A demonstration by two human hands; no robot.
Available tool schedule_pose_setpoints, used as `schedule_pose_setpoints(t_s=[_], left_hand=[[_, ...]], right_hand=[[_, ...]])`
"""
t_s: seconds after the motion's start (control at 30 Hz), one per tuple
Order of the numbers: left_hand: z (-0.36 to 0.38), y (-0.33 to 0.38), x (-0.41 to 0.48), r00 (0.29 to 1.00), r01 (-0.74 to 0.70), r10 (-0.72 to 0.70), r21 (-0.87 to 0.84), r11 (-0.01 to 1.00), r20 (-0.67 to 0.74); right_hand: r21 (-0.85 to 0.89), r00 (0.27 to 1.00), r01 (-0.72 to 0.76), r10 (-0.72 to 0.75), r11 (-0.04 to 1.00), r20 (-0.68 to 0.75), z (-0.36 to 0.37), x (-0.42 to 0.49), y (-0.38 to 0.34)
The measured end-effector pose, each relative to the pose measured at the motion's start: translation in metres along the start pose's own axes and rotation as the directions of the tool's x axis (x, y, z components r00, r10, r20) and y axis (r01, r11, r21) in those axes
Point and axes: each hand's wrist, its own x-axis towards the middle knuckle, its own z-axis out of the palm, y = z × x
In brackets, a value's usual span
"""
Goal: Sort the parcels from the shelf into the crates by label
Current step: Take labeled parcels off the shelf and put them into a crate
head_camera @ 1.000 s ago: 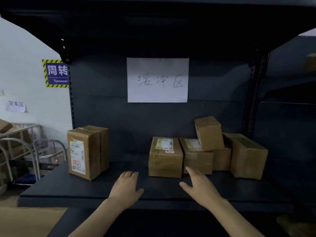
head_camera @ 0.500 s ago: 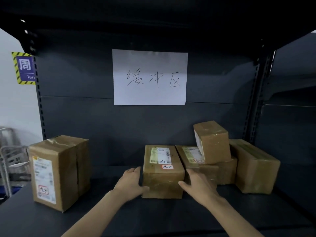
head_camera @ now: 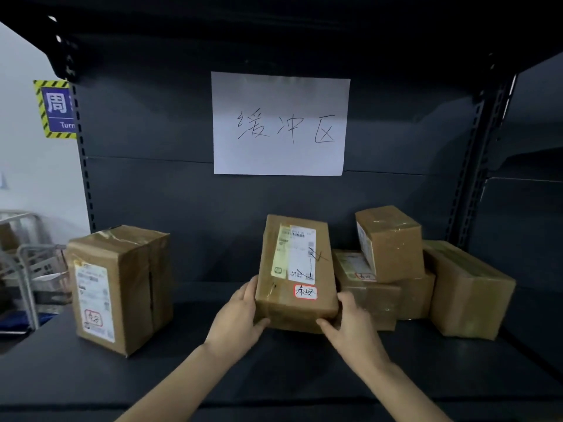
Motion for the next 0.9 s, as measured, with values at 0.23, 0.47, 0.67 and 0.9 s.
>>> schedule_pose_setpoints(t_s=[0.23,0.47,0.67,0.9], left_hand=[[0.003,-0.002,-0.035,0.991,-0.136,0.133,-0.220,0.966,-0.028],[-0.002,-0.002,-0.060,0.997,-0.064,0.071,-0.216,0.974,0.022],[-0.005,0.001,-0.072,0.990,0.033,-0.023,-0.065,0.997,0.138],[0.005,0.007,-0.080,0.982,0.092,-0.090,-0.002,0.996,0.166]], right_hand=[[0.297,0.999,0.021,-0.035,0.955,0.040,0.010,-0.032,0.010],[0.266,0.997,0.035,-0.053,0.963,0.061,0.010,-0.045,0.014],[0.086,0.992,0.047,-0.057,0.995,0.112,0.006,-0.056,0.015],[0.024,0.989,-0.004,0.001,1.000,0.149,0.013,-0.064,0.023]])
